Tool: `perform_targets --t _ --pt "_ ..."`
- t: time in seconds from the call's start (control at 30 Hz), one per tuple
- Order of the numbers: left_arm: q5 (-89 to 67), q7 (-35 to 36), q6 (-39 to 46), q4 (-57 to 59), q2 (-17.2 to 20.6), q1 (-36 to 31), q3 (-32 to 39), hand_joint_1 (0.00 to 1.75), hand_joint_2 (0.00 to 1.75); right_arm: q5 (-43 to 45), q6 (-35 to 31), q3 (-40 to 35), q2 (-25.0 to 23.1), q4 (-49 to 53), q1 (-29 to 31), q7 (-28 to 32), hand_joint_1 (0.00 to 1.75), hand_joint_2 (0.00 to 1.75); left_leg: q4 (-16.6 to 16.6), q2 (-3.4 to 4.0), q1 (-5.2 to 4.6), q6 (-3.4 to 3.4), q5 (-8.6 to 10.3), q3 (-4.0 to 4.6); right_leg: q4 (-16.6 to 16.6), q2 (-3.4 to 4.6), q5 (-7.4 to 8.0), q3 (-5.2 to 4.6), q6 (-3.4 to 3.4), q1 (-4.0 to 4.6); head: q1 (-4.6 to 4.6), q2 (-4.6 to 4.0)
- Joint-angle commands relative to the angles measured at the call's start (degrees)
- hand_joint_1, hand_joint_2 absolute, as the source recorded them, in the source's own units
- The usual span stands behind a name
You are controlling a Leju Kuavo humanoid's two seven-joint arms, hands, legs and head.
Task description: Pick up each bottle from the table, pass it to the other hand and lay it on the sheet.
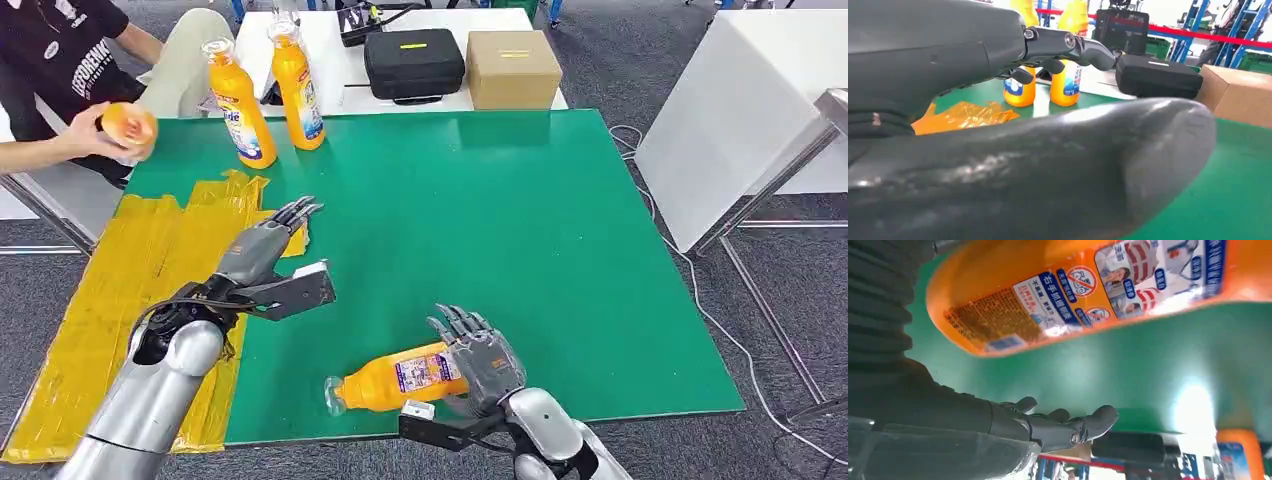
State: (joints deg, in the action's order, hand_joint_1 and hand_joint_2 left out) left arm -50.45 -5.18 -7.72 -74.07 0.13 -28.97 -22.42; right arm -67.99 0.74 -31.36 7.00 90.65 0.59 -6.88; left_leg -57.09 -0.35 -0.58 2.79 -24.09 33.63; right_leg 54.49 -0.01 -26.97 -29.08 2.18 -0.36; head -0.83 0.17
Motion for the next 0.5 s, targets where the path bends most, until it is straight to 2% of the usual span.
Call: perform_targets --t 0.03,0.27,0.5 --pt "3.4 -0.5 -0.7 -2.2 -0.8 -0.4 1.9 0.00 0.00 -1.6 2.0 0.1 -4.5 -12.5 6.9 -1.4 0.00 1.75 0.0 0.11 0.05 -0.11 -0.02 -0.07 0.0 0.10 0.03 0.05 -0.04 0.04 0.00 0.00" --pt "6.0 -1.4 -0.3 -5.8 -0.7 1.6 2.8 0.00 0.00 -3.9 1.6 -0.2 -4.6 -13.3 7.1 -2.4 0.00 1.75 0.0 0.09 0.03 -0.10 -0.03 -0.08 0.0 0.09 0.00 0.07 -0.03 0.02 -0.02 0.00" --pt "8.5 -1.8 0.0 -10.7 -1.4 5.1 4.1 0.00 0.00 -4.3 2.2 -0.5 -5.9 -19.3 10.0 -1.9 0.00 1.75 0.1 0.23 0.05 -0.24 -0.09 -0.26 -0.1 0.21 -0.01 0.22 -0.08 0.04 -0.02 0.00"
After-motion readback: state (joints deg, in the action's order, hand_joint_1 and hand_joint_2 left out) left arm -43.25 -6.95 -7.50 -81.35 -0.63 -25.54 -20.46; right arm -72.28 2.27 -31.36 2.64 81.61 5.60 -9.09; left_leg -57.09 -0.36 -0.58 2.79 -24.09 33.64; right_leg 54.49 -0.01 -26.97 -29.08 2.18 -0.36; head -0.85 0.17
